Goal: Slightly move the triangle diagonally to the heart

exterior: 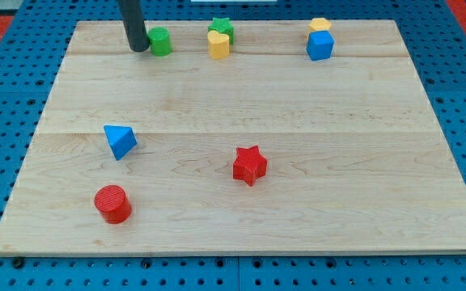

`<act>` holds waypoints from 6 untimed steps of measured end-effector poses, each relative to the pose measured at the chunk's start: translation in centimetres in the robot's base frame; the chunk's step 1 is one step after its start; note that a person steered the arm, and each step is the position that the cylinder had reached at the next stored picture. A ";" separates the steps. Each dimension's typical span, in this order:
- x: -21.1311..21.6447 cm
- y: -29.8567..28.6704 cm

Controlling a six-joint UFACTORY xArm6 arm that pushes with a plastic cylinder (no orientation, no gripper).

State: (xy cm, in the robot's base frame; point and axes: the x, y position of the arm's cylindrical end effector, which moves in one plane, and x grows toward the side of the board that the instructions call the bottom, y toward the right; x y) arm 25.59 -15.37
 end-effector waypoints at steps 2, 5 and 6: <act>-0.5 6.5; 23.7 7.7; 24.8 3.4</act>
State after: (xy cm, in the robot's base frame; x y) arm 50.36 -11.98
